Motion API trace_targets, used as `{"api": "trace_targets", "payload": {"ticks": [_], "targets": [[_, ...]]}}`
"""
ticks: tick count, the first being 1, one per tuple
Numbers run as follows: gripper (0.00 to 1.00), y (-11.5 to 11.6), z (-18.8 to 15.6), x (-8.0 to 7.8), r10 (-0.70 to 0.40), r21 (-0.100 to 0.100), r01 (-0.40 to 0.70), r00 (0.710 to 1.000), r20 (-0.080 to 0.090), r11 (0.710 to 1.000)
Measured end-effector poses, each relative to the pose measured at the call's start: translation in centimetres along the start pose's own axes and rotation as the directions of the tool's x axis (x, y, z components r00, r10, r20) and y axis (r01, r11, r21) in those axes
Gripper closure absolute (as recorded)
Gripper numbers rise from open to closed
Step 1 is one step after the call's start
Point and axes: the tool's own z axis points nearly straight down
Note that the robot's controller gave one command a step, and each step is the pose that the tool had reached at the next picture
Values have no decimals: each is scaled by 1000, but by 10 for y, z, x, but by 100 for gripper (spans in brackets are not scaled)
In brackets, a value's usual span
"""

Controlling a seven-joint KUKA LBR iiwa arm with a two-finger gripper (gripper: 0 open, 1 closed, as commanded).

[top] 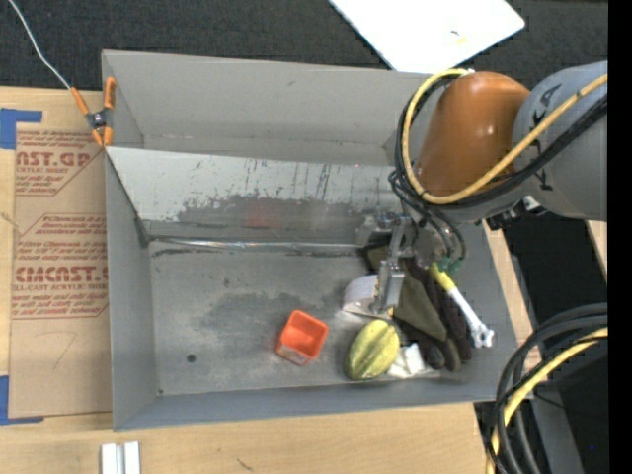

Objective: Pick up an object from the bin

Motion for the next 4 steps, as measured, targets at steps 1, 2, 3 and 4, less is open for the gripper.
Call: {"api": "trace_targets", "payload": {"ticks": [1,2,3,4], "targets": [[0,0,-5,-2,0,1,0,1000,8,1000],[0,-5,75,-13,91,-2,-91,996,8,996],[0,-4,67,1,223,-2,-223,975,3,975],[0,-29,90,2,153,-2,-153,988,10,988]]}}
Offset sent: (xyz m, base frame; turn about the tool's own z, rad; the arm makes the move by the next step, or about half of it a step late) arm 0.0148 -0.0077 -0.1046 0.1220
